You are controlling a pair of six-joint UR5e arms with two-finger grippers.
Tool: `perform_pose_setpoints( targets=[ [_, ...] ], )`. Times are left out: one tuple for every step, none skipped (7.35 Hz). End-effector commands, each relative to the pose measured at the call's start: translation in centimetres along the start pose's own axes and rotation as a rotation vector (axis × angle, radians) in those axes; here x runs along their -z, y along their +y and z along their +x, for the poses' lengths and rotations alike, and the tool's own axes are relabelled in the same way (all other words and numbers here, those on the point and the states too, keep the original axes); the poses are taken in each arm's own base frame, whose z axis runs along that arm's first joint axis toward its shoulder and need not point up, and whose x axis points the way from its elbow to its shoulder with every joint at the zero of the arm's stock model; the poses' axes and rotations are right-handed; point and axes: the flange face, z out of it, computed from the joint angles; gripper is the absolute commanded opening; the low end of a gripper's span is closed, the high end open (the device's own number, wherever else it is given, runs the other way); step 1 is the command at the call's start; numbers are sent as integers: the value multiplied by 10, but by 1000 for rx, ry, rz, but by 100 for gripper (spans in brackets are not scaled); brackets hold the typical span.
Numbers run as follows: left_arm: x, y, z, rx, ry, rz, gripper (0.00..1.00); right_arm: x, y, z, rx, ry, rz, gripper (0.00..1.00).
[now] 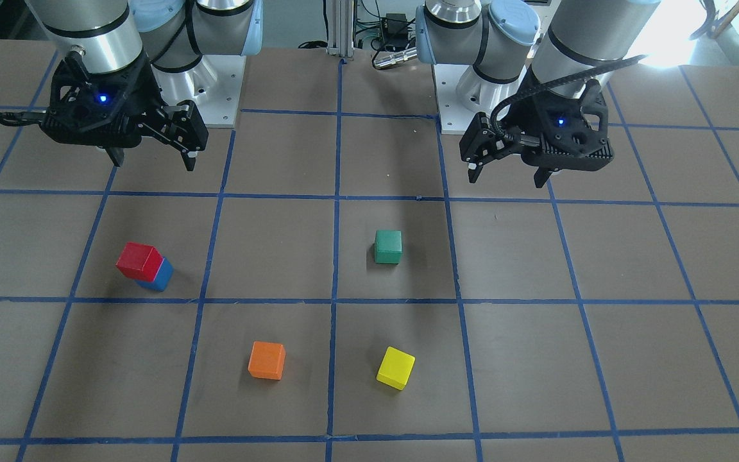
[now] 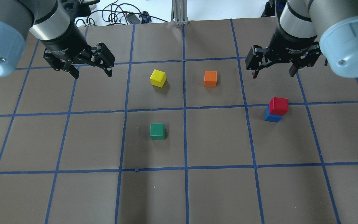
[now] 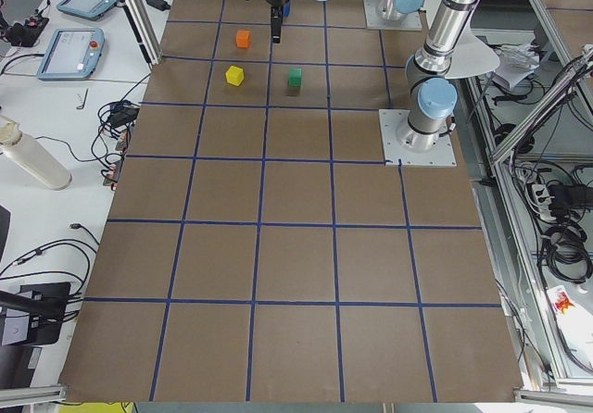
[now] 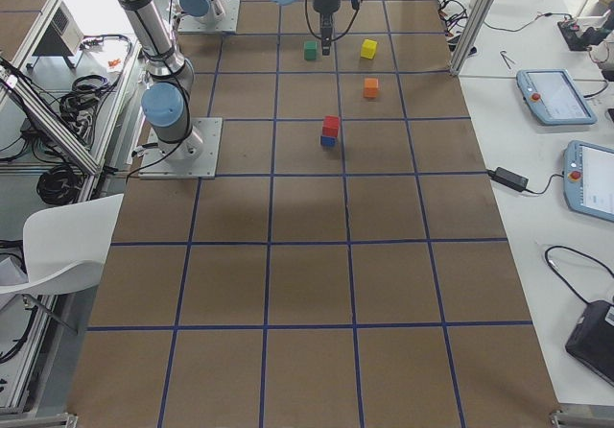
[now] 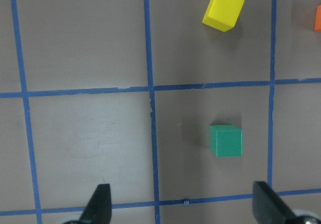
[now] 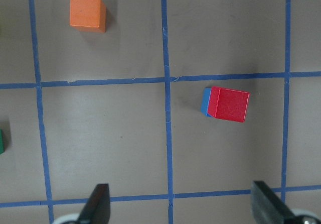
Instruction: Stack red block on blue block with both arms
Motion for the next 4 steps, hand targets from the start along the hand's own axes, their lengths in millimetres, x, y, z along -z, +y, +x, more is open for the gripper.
perform_pose_setpoints(
  targets=[
    [12,-7,-2,-3,-22,35,100,-7,-14,-3,0,-3,-11,100],
    [18,-12,-4,-16,-41,47,100,-11,-14,-3,-9,-3,-18,100],
    [25,-10,-7,-25,-85,59,100,-12,-14,-3,-48,-2,-23,100],
    [28,-10,-7,-26,-86,66,100,-12,-14,-3,-53,-1,-23,100]
  ],
)
